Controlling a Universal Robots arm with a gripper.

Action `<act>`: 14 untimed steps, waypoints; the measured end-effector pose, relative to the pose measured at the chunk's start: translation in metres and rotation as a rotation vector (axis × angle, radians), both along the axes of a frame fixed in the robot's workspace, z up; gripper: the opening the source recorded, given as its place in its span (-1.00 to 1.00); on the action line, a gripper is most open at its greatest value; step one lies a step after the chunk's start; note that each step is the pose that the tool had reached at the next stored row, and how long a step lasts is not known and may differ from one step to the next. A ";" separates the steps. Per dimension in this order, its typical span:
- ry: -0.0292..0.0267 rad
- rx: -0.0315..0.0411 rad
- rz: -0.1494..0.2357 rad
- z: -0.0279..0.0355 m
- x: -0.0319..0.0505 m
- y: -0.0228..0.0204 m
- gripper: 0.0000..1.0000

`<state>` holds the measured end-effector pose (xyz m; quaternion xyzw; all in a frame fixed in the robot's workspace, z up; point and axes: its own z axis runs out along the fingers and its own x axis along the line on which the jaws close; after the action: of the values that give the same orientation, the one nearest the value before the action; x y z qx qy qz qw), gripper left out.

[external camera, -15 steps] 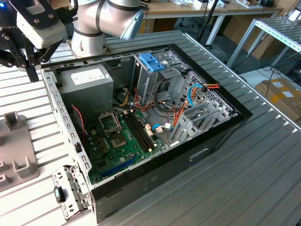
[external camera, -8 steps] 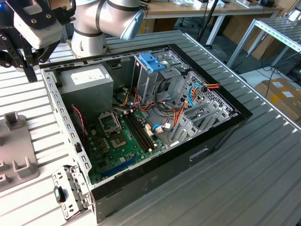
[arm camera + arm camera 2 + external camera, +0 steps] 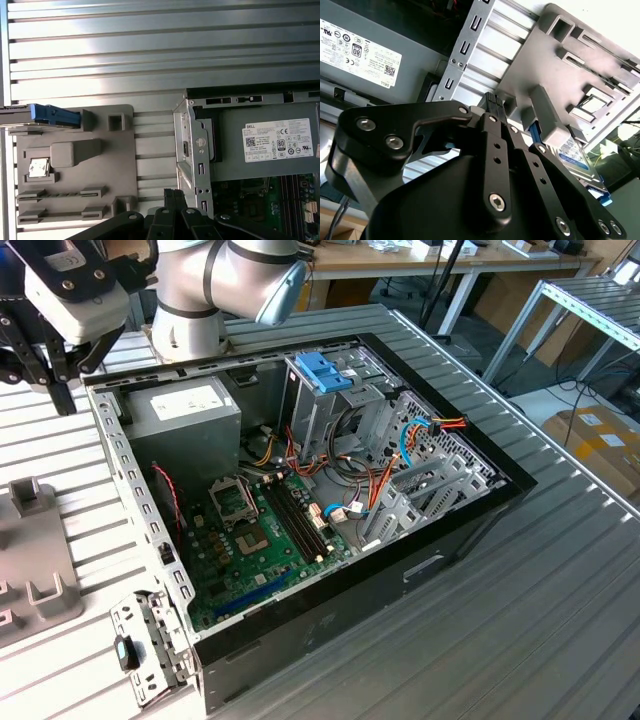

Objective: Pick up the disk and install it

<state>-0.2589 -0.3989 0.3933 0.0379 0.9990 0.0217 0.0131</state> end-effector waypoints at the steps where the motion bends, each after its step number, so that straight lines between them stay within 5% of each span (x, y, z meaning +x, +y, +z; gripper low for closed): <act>1: 0.0000 0.0000 0.000 0.0000 -0.0002 0.0000 -0.79; 14: 0.0000 0.0000 0.000 0.0000 -0.0055 0.0000 -0.79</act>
<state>-0.2643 -0.3989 0.3933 0.0379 0.9990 0.0217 0.0131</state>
